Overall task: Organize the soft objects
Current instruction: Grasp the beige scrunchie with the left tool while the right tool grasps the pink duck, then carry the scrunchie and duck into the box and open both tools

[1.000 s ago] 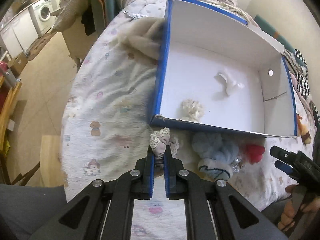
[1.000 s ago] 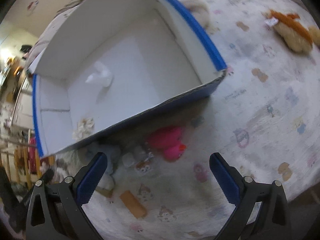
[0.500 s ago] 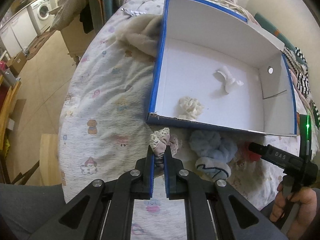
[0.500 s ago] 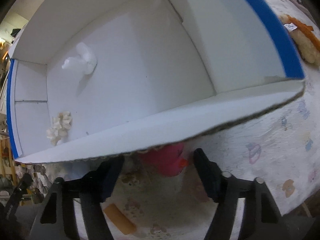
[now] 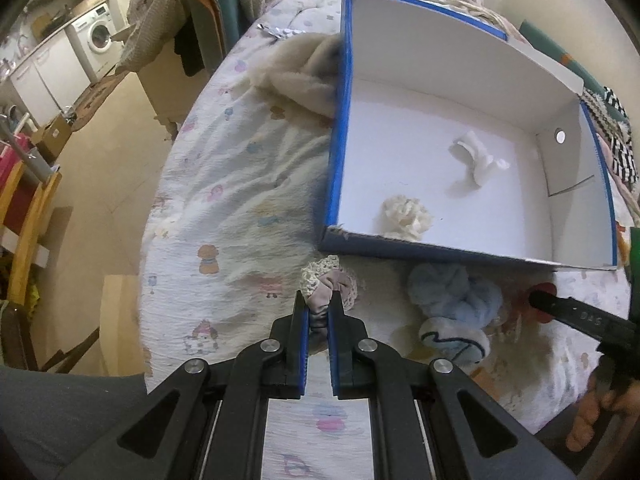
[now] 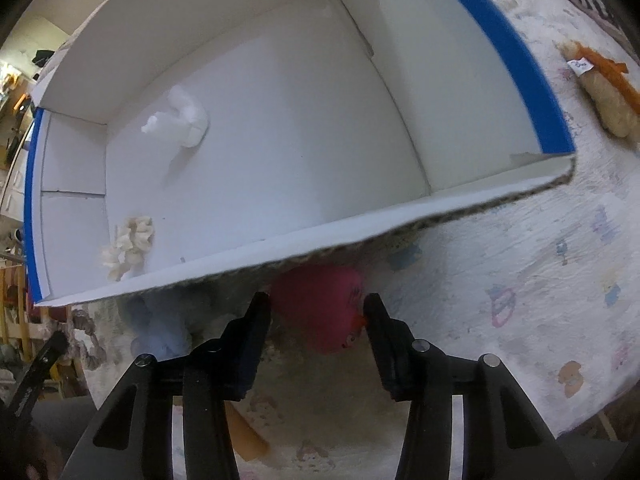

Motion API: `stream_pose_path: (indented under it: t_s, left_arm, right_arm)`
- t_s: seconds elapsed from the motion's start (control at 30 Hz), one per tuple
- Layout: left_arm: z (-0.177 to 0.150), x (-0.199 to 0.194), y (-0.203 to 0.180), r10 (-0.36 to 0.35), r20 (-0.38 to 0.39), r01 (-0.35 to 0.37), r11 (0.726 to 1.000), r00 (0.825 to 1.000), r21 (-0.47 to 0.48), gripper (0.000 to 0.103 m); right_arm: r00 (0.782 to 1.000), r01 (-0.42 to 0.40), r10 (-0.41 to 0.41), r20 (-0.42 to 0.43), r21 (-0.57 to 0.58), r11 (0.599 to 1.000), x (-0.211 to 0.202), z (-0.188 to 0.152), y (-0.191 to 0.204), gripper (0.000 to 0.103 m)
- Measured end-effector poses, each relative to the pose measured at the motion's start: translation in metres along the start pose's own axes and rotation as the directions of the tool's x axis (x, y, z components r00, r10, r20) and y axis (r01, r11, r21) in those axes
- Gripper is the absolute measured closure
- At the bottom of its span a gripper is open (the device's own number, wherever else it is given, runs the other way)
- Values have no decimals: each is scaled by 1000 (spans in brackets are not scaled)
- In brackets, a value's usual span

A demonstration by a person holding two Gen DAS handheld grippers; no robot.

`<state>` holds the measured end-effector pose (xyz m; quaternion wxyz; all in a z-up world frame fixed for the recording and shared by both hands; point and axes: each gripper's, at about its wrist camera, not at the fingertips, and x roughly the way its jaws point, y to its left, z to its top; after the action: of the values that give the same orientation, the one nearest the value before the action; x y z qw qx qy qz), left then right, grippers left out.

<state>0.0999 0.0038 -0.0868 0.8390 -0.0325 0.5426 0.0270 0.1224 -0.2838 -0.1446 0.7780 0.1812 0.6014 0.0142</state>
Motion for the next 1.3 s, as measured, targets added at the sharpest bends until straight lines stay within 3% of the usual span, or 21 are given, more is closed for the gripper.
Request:
stream_pose_path:
  t_s: [0.03, 0.07, 0.4, 1.0, 1.17, 1.3]
  left_arm:
    - [-1, 2, 2, 8, -3, -8, 1000, 1000, 0, 95]
    - [-1, 4, 4, 17, -8, -17, 1000, 1000, -3, 95]
    - [-4, 3, 12, 59, 9, -59, 998, 998, -14, 95]
    - [0, -12, 19, 36, 37, -34, 998, 999, -54, 95]
    - [-2, -33, 17, 94, 122, -89, 995, 988, -47, 95]
    - [-2, -46, 10, 131, 197, -128, 991, 972, -28, 95]
  right_arm:
    - [1000, 0, 0, 4, -2, 1000, -1, -2, 1, 69]
    - [1000, -5, 5, 3, -4, 1000, -3, -2, -1, 71]
    - [1000, -18, 18, 8, -18, 1000, -9, -21, 16, 72]
    - [969, -228, 228, 89, -17, 974, -76, -55, -10, 72]
    - [945, -242, 262, 194, -121, 963, -101, -61, 7, 72]
    - [897, -243, 307, 319, -223, 944, -132, -65, 22, 72]
